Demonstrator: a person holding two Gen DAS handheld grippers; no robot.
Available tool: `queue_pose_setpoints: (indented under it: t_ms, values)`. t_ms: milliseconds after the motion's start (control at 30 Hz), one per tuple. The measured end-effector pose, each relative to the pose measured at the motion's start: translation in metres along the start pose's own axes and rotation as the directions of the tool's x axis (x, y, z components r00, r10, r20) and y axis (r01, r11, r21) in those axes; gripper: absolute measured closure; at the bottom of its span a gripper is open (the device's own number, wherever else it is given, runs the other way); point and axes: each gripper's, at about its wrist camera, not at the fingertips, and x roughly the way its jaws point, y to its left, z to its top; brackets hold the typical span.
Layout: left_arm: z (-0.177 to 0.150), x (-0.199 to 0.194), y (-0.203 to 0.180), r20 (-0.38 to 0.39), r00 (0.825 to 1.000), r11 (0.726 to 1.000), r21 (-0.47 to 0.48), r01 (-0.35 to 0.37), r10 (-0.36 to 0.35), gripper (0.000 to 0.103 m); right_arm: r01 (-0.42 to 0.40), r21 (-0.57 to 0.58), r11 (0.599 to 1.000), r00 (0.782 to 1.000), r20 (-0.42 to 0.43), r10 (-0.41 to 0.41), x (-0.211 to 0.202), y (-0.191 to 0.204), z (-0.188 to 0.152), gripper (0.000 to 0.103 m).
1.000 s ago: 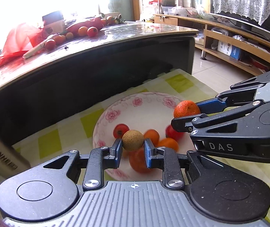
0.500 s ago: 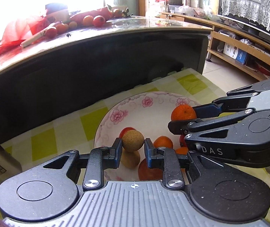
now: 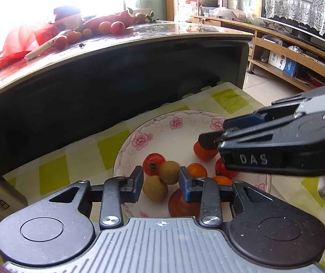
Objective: Organize fruits
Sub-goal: 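Open both grippers above the bowl to drop the brown fruit and orange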
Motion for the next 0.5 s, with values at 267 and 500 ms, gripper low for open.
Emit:
queue_pose_setpoints:
  t_ms: [267,500]
  values:
    - [0.0,-0.016,0.007,0.014,1.0,0.999,-0.034,-0.021,0.022,0.056,0.045,0.037,0.998,0.999,0.005,-0.046,-0.02,-0.004,0.002,0.062]
    - [-0.009,-0.042,0.004,0.019,0.999,0.998,-0.06,-0.034,0.035,0.042,0.072,0.044,0.996,0.997,-0.029,-0.071,-0.05,0.005,-0.014,0.058]
